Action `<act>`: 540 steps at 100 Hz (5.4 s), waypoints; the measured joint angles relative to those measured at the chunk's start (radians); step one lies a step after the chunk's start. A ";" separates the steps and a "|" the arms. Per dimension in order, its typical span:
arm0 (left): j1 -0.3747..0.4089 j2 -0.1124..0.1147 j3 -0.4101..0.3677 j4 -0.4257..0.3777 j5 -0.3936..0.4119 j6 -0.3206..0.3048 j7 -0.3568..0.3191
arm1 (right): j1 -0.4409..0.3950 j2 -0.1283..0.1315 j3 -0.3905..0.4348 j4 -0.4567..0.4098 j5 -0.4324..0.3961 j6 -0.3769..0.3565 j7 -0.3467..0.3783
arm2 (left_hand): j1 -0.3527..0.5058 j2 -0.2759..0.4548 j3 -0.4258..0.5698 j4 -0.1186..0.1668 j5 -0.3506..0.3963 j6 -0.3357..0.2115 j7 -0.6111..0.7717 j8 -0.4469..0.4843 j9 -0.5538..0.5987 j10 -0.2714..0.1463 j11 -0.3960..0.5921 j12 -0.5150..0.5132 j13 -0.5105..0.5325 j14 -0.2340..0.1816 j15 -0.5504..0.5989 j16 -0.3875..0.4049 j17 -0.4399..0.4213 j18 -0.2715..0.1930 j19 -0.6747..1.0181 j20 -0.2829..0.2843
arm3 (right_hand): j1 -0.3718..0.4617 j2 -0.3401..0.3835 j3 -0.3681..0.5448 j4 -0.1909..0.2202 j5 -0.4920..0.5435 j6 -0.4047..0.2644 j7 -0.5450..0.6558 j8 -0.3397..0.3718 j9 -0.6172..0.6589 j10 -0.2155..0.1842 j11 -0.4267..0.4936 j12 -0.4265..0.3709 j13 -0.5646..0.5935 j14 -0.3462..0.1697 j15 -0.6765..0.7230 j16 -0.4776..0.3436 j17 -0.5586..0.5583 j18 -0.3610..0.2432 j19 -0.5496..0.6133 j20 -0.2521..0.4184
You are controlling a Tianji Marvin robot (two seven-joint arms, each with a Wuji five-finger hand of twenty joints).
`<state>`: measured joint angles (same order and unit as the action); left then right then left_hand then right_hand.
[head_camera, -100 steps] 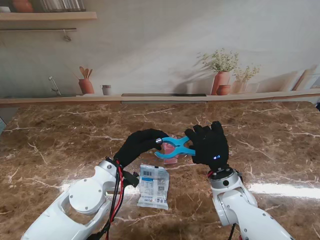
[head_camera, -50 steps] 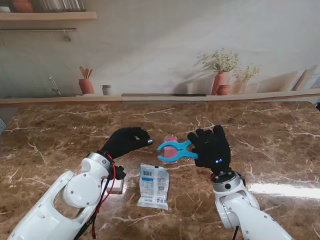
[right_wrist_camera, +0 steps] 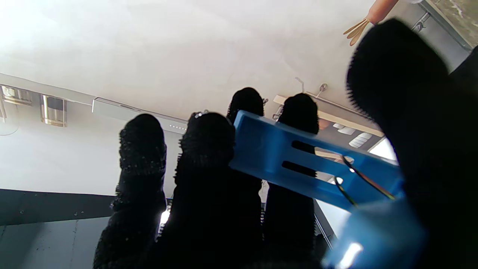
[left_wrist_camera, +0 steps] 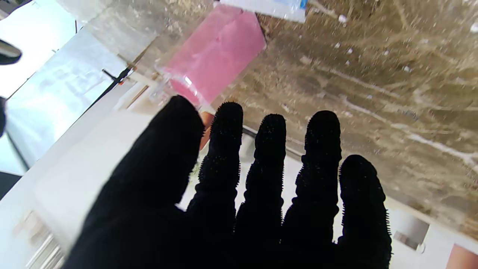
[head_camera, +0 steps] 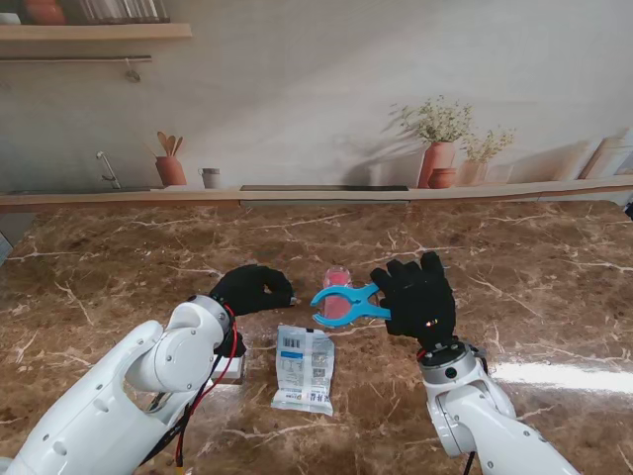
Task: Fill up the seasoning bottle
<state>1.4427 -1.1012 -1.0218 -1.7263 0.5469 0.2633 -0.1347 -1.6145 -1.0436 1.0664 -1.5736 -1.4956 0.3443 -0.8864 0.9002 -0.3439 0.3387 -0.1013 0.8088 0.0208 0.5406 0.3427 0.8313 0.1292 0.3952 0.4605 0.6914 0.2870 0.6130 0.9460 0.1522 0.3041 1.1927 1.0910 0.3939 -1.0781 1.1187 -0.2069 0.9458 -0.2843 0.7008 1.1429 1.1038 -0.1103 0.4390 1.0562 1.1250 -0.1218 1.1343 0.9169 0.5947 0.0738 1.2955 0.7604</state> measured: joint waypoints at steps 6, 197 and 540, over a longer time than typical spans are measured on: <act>-0.024 0.003 0.023 0.017 -0.004 0.008 -0.018 | -0.001 0.000 0.000 -0.001 0.000 -0.003 0.001 | 0.035 0.000 -0.001 -0.002 0.000 -0.007 0.000 -0.019 0.000 -0.001 0.000 0.000 0.003 0.000 0.005 0.000 0.001 -0.002 0.000 0.000 | 0.000 0.000 0.000 0.000 0.000 0.000 0.000 0.000 0.000 0.000 0.000 0.000 0.000 0.000 0.000 0.000 0.000 0.000 0.000 0.000; -0.229 0.067 0.315 0.198 0.175 -0.136 -0.230 | -0.010 0.000 0.003 -0.011 0.016 -0.026 0.014 | -0.296 -0.213 0.095 -0.025 -0.095 -0.055 -0.011 0.054 -0.055 -0.112 0.119 0.178 -0.105 -0.059 -0.082 -0.013 -0.165 -0.075 -0.207 -0.037 | 0.000 0.019 0.000 0.021 0.000 0.000 0.000 0.017 0.000 0.000 0.000 0.011 0.000 0.000 -0.011 0.004 -0.012 0.000 -0.002 0.000; -0.259 0.066 0.472 0.148 0.209 0.103 -0.211 | -0.007 -0.008 -0.017 0.013 0.051 -0.014 0.018 | -0.217 -0.330 0.371 -0.153 -0.230 -0.126 0.374 0.474 0.290 -0.090 0.090 0.479 0.065 -0.048 0.071 0.099 -0.149 -0.124 -0.106 -0.080 | 0.000 0.048 -0.019 0.021 0.000 0.000 0.000 0.036 0.000 0.000 0.000 0.012 0.001 0.000 -0.045 0.004 -0.022 0.000 -0.016 0.011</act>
<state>1.1841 -1.0347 -0.5497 -1.5782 0.7554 0.3663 -0.3452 -1.6211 -1.0520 1.0493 -1.5611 -1.4449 0.3302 -0.8688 0.6834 -0.6741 0.7099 -0.2544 0.5784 -0.1057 0.9145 0.8168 1.1215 0.0390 0.4851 0.9391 0.7566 0.2393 0.6843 1.0448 0.0033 0.1798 1.0871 1.0115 0.3939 -1.0306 1.0998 -0.1856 0.9459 -0.2843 0.7008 1.1793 1.1039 -0.1104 0.4391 1.0685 1.1262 -0.1214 1.0892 0.9210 0.5730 0.0738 1.2800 0.7717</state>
